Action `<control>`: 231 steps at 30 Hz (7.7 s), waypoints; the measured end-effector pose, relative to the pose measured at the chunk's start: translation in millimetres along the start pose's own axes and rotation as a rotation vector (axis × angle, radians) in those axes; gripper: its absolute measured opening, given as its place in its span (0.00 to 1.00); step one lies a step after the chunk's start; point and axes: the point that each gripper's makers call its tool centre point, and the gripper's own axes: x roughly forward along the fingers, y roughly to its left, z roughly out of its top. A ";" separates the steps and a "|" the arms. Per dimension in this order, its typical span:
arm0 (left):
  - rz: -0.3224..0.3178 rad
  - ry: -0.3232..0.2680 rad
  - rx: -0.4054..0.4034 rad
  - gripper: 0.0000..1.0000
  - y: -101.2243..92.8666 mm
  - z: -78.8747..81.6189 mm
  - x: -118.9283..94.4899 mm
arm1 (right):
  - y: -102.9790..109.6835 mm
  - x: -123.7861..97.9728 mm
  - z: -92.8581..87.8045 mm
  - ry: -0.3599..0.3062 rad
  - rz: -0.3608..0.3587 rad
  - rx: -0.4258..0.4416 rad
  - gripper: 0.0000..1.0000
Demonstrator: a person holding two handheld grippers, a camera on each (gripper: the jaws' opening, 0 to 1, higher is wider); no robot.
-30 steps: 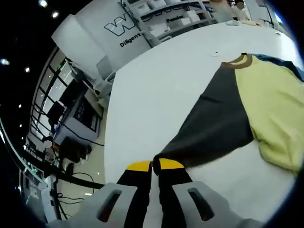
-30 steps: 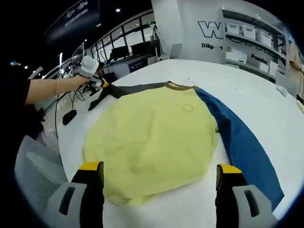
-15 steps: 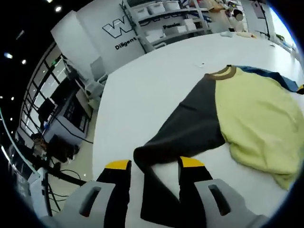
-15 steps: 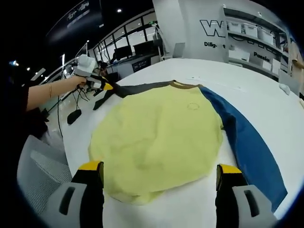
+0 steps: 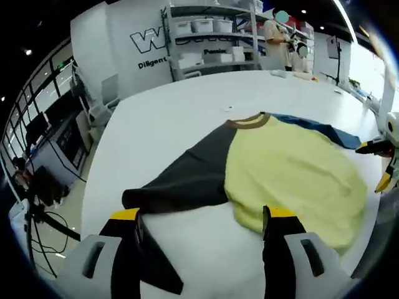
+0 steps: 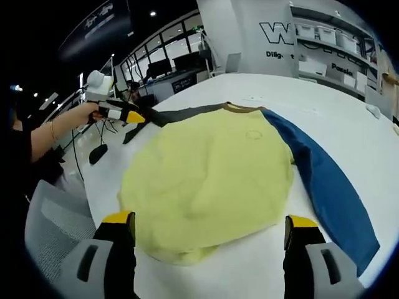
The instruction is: Fold the garment on the visible template until the final outline fits inside the template.
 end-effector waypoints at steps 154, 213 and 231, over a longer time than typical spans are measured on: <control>-0.336 -0.068 0.253 0.37 -141.8 5.3 49.6 | -18.1 76.9 63.0 0.002 -0.033 -0.018 0.47; -0.388 -0.087 0.221 0.02 -124.5 -5.2 -2.8 | -5.1 41.5 64.3 -0.056 0.010 -0.062 0.00; -0.473 -0.085 0.306 0.03 -124.9 -51.4 -103.9 | 31.4 -49.9 10.0 -0.016 0.183 -0.287 0.00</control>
